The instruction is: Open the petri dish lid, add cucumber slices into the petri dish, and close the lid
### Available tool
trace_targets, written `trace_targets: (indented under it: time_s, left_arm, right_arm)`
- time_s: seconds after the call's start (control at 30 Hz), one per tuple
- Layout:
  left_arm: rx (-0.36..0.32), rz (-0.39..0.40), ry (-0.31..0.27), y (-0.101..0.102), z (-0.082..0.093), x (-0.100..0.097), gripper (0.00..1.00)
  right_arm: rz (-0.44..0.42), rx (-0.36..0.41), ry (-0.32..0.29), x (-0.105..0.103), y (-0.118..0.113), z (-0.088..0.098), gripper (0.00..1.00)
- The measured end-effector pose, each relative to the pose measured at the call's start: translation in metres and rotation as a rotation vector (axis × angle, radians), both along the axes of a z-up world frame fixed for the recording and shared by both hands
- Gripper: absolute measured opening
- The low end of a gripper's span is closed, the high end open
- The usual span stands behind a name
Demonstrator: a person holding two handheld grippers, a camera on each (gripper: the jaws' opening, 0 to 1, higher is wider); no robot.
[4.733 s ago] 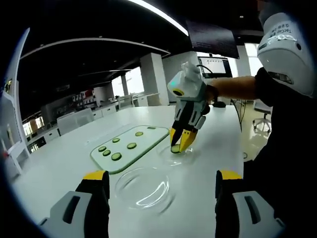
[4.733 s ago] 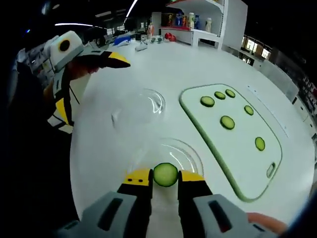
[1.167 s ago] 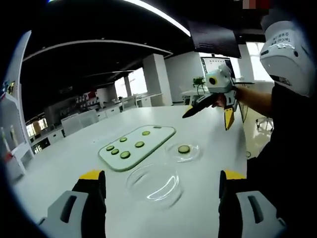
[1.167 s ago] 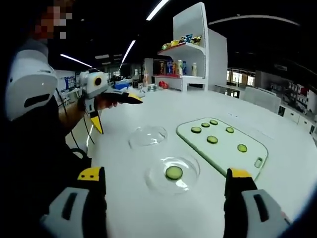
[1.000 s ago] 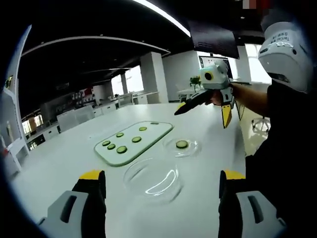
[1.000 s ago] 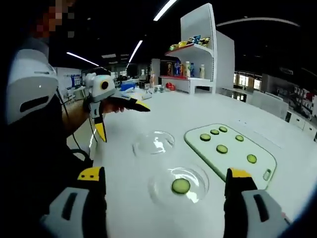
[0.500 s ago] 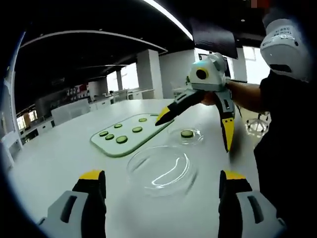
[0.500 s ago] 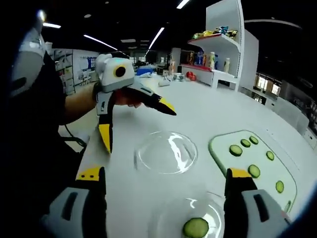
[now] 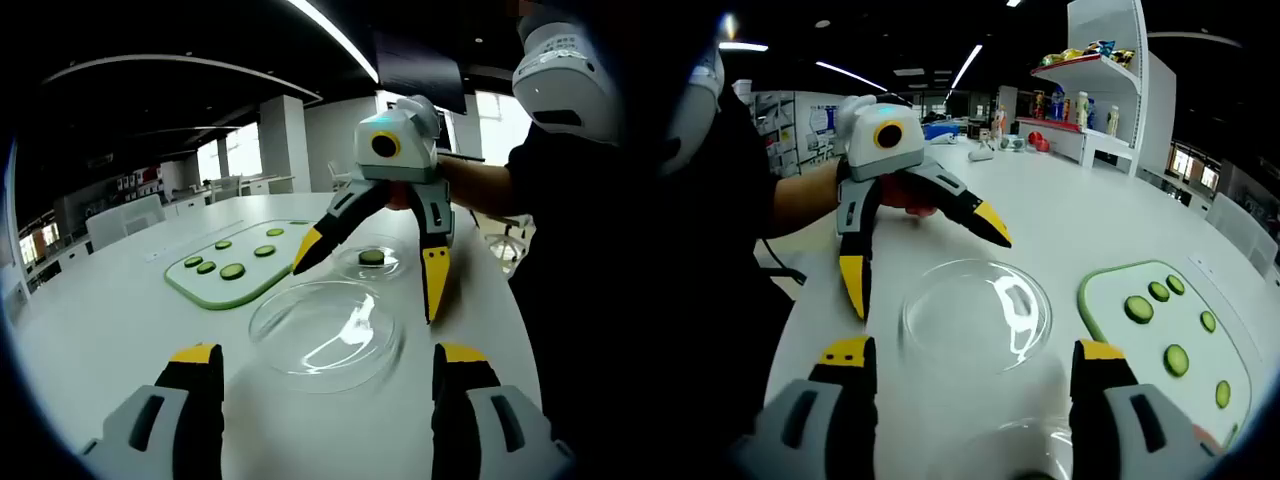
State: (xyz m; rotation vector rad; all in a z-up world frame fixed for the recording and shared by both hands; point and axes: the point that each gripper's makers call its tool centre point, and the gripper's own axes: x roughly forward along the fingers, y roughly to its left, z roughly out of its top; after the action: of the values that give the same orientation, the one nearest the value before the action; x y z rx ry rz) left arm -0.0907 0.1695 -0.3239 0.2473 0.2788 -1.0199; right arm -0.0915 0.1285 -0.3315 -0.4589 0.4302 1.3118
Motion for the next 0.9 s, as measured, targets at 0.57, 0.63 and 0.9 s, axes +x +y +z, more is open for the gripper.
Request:
trace_targets:
  time_s: [0.57, 0.63, 0.9]
  left_arm:
    - [-0.019, -0.032, 0.003, -0.003, -0.007, 0.005, 0.74]
    - [-0.022, -0.033, 0.003, -0.004, -0.007, 0.006, 0.73]
    - [-0.034, -0.049, 0.010, -0.008, -0.007, 0.006, 0.66]
  right_arm:
    - [-0.002, -0.010, 0.037, 0.002, 0.005, -0.010, 0.64]
    - [0.002, -0.005, 0.038, 0.001, 0.007, -0.011, 0.64]
    - [-0.010, 0.007, 0.034, 0.003, 0.011, -0.012, 0.61]
